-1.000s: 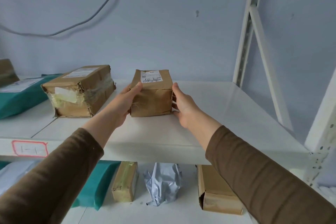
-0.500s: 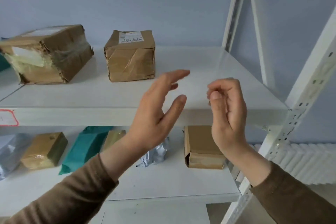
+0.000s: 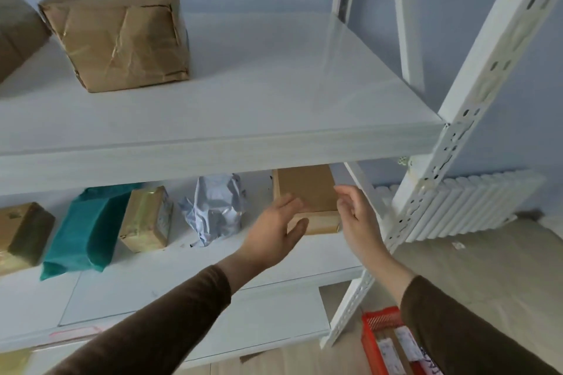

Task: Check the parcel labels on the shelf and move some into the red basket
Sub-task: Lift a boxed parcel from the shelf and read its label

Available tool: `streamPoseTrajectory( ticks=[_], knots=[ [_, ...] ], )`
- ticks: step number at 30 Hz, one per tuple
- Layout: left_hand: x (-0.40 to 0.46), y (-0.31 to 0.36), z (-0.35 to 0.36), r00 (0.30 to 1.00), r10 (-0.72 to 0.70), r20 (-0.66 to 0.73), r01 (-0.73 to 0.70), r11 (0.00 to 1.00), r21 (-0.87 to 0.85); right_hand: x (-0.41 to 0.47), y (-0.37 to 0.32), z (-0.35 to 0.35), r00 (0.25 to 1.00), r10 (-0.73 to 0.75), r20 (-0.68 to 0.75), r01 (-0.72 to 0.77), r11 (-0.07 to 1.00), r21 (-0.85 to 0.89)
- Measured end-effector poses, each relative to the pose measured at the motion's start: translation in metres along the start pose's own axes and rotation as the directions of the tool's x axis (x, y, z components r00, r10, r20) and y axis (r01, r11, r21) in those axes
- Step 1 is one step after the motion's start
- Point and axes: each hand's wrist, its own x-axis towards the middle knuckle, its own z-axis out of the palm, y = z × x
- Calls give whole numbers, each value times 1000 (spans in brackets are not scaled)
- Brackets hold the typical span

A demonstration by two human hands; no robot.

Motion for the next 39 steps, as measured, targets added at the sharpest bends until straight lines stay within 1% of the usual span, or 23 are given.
streamPoseTrajectory(
  ticks=[1, 2, 3, 4, 5, 6, 7, 8, 9, 11, 13, 15, 18, 21, 23, 25, 28, 32, 34, 36, 37, 39],
  knots=[
    [4, -15, 9, 986, -165, -2, 165, 986, -37, 7, 10, 6, 991, 129, 42, -129, 992, 0],
    [7, -30, 16, 941, -338, 3, 337, 938, -76, 14, 20, 11, 967, 246, 70, -246, 969, -10],
    [12, -42, 21, 867, -498, 18, 496, 859, -128, 21, 27, 16, 938, 336, 84, -335, 942, -28],
    [17, -51, 25, 778, -627, 49, 622, 756, -202, 27, 33, 19, 911, 404, 88, -402, 915, -40],
    [22, -57, 28, 687, -719, 99, 712, 640, -290, 33, 38, 22, 885, 457, 89, -455, 889, -39],
    [28, -60, 30, 610, -775, 166, 765, 521, -378, 37, 41, 24, 859, 503, 93, -503, 864, -24],
    [32, -63, 32, 548, -801, 242, 792, 403, -459, 42, 43, 26, 833, 542, 109, -546, 838, 4],
    [36, -64, 32, 510, -801, 312, 797, 304, -522, 46, 47, 28, 803, 581, 134, -590, 806, 42],
    [39, -65, 34, 490, -791, 366, 795, 234, -559, 50, 49, 30, 770, 617, 167, -633, 770, 77],
    [41, -70, 37, 472, -767, 436, 797, 160, -582, 55, 57, 33, 718, 663, 213, -693, 710, 124],
    [40, -73, 40, 459, -762, 457, 801, 133, -583, 56, 64, 38, 697, 679, 229, -715, 684, 148],
    [37, -75, 39, 475, -757, 448, 796, 152, -586, 50, 60, 41, 702, 679, 215, -712, 681, 173],
    [26, -77, 33, 503, -775, 384, 765, 192, -615, 31, 41, 46, 735, 654, 178, -677, 702, 221],
    [10, -76, 23, 508, -796, 328, 751, 222, -622, 8, 25, 49, 754, 641, 139, -646, 688, 332],
    [-4, -72, 17, 500, -810, 307, 730, 203, -653, -7, 16, 49, 755, 633, 171, -640, 654, 404],
    [-18, -61, 12, 523, -799, 295, 669, 171, -724, -22, 7, 45, 748, 627, 220, -648, 615, 450],
    [-40, -38, 3, 563, -783, 266, 595, 160, -788, -45, -2, 33, 726, 638, 255, -670, 574, 471],
    [-67, 4, -4, 612, -754, 238, 583, 227, -780, -80, -7, 1, 693, 646, 319, -702, 502, 505],
    [-79, 29, -4, 599, -766, 233, 588, 224, -778, -101, -8, -20, 690, 628, 360, -708, 481, 517],
    [-92, 55, 0, 586, -775, 238, 592, 209, -778, -124, -3, -40, 715, 585, 384, -690, 499, 525],
    [-99, 70, 2, 584, -773, 250, 595, 198, -779, -136, 2, -48, 739, 544, 398, -669, 523, 528],
    [-115, 98, 9, 604, -754, 258, 595, 211, -776, -162, 13, -65, 778, 456, 432, -628, 556, 545]
  ],
)
